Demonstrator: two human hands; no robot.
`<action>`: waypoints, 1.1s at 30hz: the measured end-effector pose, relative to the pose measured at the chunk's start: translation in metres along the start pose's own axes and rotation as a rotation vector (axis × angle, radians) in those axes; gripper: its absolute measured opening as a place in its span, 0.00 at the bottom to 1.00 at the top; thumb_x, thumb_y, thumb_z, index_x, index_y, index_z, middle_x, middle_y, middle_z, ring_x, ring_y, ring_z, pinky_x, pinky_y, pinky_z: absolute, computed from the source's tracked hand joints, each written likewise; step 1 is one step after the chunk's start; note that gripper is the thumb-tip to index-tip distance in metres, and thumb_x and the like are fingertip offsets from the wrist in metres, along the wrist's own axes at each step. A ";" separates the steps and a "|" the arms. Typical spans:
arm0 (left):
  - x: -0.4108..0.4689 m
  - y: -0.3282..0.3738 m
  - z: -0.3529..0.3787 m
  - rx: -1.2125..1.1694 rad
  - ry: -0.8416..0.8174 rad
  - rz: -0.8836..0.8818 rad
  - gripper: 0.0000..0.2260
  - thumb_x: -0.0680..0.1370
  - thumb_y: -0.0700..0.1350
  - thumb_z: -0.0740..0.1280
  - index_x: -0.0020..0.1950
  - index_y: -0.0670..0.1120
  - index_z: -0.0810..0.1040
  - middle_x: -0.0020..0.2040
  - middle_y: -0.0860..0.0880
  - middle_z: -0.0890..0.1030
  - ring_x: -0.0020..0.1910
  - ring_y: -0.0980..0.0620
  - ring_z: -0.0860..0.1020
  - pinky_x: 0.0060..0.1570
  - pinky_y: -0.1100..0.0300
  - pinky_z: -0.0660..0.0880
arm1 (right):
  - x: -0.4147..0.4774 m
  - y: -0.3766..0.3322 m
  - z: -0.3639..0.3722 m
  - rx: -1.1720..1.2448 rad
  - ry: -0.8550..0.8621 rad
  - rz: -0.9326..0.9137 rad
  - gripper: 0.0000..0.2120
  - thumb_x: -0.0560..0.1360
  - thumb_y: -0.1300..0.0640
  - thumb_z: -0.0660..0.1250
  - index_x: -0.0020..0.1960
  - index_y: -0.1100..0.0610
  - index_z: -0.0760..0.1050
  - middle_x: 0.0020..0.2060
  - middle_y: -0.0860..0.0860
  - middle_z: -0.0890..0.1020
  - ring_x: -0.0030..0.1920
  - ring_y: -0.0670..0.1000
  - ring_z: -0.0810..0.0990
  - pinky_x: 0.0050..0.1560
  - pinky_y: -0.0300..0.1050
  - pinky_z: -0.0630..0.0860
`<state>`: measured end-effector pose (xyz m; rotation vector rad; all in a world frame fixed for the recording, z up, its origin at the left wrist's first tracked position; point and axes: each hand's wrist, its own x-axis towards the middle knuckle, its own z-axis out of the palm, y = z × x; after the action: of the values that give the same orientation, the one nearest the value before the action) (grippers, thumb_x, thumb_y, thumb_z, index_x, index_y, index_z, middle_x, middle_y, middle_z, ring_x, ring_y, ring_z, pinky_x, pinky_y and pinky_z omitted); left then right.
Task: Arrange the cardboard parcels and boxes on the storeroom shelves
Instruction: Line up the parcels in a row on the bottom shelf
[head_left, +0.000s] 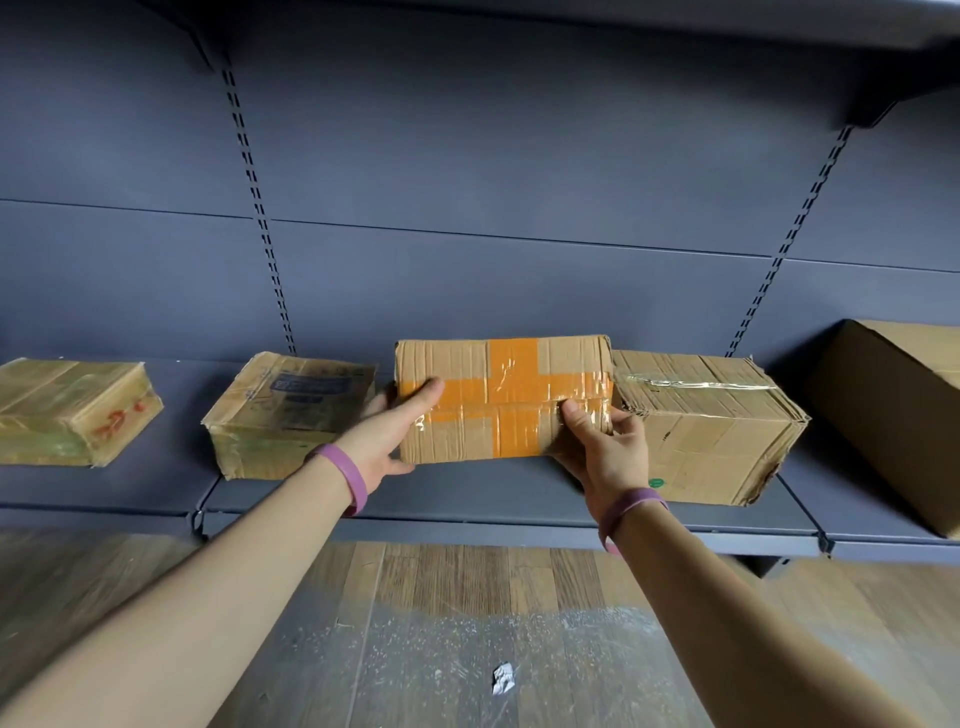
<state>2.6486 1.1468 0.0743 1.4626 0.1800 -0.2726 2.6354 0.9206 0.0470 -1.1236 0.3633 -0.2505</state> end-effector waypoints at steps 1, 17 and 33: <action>0.001 -0.002 -0.003 -0.016 0.029 0.005 0.41 0.63 0.60 0.75 0.74 0.51 0.68 0.70 0.47 0.75 0.70 0.42 0.71 0.68 0.36 0.69 | 0.000 0.001 -0.002 -0.016 -0.014 0.014 0.18 0.72 0.62 0.75 0.56 0.58 0.69 0.53 0.59 0.82 0.58 0.61 0.82 0.55 0.60 0.81; 0.003 -0.005 -0.024 0.029 -0.014 0.109 0.16 0.74 0.49 0.73 0.60 0.54 0.75 0.63 0.52 0.79 0.66 0.49 0.72 0.75 0.43 0.59 | 0.008 -0.006 0.004 -0.300 -0.080 0.032 0.44 0.71 0.24 0.57 0.75 0.53 0.65 0.70 0.51 0.71 0.71 0.56 0.67 0.73 0.61 0.63; 0.008 -0.007 -0.020 0.034 0.165 0.084 0.33 0.74 0.62 0.71 0.72 0.47 0.67 0.70 0.46 0.73 0.69 0.43 0.71 0.67 0.46 0.67 | 0.017 0.009 -0.008 -0.375 -0.167 0.061 0.49 0.51 0.42 0.83 0.65 0.62 0.72 0.54 0.58 0.85 0.51 0.58 0.85 0.48 0.53 0.82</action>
<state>2.6549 1.1657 0.0634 1.5229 0.2471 -0.0871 2.6481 0.9110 0.0329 -1.4886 0.3022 -0.0324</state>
